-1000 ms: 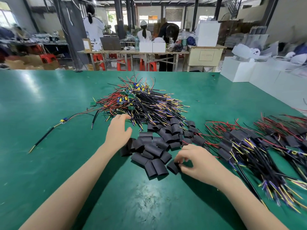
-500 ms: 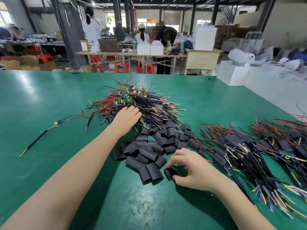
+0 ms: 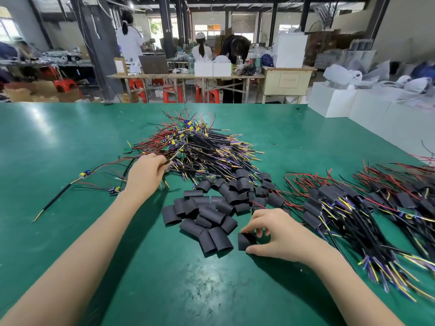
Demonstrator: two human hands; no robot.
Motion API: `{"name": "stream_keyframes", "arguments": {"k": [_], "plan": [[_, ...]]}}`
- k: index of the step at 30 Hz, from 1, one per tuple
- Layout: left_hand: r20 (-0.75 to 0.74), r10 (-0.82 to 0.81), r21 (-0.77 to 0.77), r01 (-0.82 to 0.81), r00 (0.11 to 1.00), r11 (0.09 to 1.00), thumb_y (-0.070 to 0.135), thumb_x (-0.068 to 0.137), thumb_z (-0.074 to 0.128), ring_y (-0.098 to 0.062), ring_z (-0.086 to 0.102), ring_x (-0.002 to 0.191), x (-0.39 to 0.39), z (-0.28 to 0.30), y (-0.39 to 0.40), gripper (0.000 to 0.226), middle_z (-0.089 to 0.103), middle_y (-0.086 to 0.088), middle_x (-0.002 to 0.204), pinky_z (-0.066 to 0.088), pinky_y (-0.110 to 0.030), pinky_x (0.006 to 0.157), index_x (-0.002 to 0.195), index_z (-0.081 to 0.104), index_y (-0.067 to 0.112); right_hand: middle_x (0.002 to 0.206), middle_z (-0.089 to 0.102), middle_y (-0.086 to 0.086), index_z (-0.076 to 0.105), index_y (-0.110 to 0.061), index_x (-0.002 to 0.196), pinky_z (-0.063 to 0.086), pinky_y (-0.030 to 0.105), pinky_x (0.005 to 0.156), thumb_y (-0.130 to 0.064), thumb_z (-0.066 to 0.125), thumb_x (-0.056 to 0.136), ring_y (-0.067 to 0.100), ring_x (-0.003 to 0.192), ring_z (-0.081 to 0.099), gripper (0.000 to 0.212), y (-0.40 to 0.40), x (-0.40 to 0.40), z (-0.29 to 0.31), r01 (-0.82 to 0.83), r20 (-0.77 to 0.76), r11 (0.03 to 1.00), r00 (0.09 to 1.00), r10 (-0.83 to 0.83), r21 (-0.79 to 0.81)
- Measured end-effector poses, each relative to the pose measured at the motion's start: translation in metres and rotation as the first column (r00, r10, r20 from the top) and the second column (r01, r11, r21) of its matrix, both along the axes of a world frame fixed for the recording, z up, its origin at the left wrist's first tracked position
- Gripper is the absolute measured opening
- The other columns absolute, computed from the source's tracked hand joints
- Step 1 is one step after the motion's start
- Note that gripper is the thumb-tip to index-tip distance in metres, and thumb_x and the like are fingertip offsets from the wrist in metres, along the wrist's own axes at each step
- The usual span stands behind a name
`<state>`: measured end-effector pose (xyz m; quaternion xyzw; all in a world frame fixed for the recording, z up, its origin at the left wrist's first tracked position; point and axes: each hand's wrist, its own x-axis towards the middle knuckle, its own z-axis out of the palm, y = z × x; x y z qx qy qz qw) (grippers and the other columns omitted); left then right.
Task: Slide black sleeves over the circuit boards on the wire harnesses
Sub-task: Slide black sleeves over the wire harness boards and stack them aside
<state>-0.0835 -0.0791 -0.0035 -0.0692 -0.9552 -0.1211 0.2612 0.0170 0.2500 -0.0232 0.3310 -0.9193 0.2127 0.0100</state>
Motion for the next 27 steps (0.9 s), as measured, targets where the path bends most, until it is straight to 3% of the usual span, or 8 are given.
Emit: {"name": "stream_keyframes", "arguments": {"k": [5,9,11,14,18,20,23,27], "plan": [[-0.320,-0.146,0.189,0.214,0.936,0.958,0.006,0.095,0.059,-0.028,0.062,0.083,0.025,0.008,0.003,0.016,0.068,-0.011,0.093,0.047,-0.036,0.078,0.108,0.068,0.002,0.087,0.060,-0.004,0.074,-0.023,0.103,0.047,0.026,0.073,-0.036,0.071,0.078,0.005,0.073,0.057,0.028,-0.001,0.000,0.001,0.025,-0.038,0.999,0.999,-0.026,-0.022],[-0.404,-0.241,0.296,0.375,0.883,0.879,0.001,0.095,0.056,-0.017,0.058,0.081,0.043,0.014,0.030,0.021,0.066,-0.005,0.089,0.043,-0.020,0.082,0.114,0.066,0.002,0.085,0.061,-0.002,0.074,-0.018,0.104,0.050,0.024,0.070,-0.029,0.074,0.079,0.006,0.067,0.058,0.027,0.000,-0.001,0.002,0.085,-0.063,0.991,0.994,-0.092,-0.104],[-0.430,-0.297,0.229,0.421,0.853,0.878,0.005,0.096,0.054,-0.017,0.055,0.075,0.050,0.015,0.043,0.023,0.063,-0.005,0.088,0.044,-0.023,0.075,0.116,0.066,0.004,0.084,0.062,-0.001,0.074,-0.015,0.104,0.052,0.027,0.070,-0.026,0.075,0.079,0.008,0.067,0.059,0.028,0.001,-0.002,0.002,0.126,-0.084,0.980,0.987,-0.141,-0.156],[-0.314,-0.366,0.083,0.409,0.876,0.909,0.014,0.098,0.054,-0.013,0.044,0.065,0.055,0.007,0.056,0.025,0.055,0.001,0.081,0.041,-0.028,0.061,0.119,0.069,0.015,0.081,0.063,-0.002,0.074,-0.015,0.105,0.053,0.030,0.070,-0.024,0.076,0.079,0.010,0.069,0.059,0.028,0.003,-0.003,0.002,0.168,-0.127,0.960,0.972,-0.200,-0.222],[-0.295,-0.311,0.553,0.427,0.903,0.716,0.003,0.095,0.057,0.000,0.045,0.065,0.054,0.002,0.060,0.032,0.052,0.005,0.081,0.033,-0.015,0.059,0.119,0.066,0.022,0.085,0.064,-0.002,0.074,-0.015,0.105,0.054,0.032,0.071,-0.025,0.076,0.079,0.010,0.072,0.061,0.028,0.004,-0.004,0.001,0.169,-0.138,0.953,0.968,-0.208,-0.250],[-0.274,-0.337,0.612,0.434,0.901,0.661,0.000,0.093,0.058,0.005,0.051,0.076,0.052,0.007,0.051,0.039,0.056,0.006,0.096,0.036,-0.008,0.068,0.122,0.062,0.026,0.087,0.065,-0.002,0.074,-0.014,0.106,0.054,0.033,0.072,-0.027,0.076,0.080,0.011,0.073,0.061,0.029,0.004,-0.003,0.000,0.156,-0.138,0.959,0.972,-0.192,-0.237],[0.018,-0.426,0.491,0.363,0.905,0.792,0.003,0.088,0.065,-0.004,0.053,0.112,0.049,0.004,0.025,0.051,0.061,0.009,0.119,0.043,-0.022,0.093,0.131,0.058,0.030,0.089,0.065,-0.002,0.074,-0.013,0.106,0.055,0.034,0.073,-0.027,0.075,0.080,0.012,0.074,0.062,0.029,0.003,-0.003,0.000,0.146,-0.141,0.964,0.974,-0.180,-0.223],[0.239,-0.107,0.274,0.038,0.965,0.961,0.008,0.088,0.063,-0.027,0.053,0.117,0.047,-0.020,-0.003,0.034,0.064,-0.008,0.119,0.040,-0.040,0.102,0.122,0.065,0.013,0.090,0.065,-0.001,0.074,-0.013,0.106,0.054,0.035,0.073,-0.028,0.074,0.081,0.013,0.077,0.062,0.029,0.003,-0.002,0.001,0.135,-0.149,0.970,0.975,-0.167,-0.204]]}}
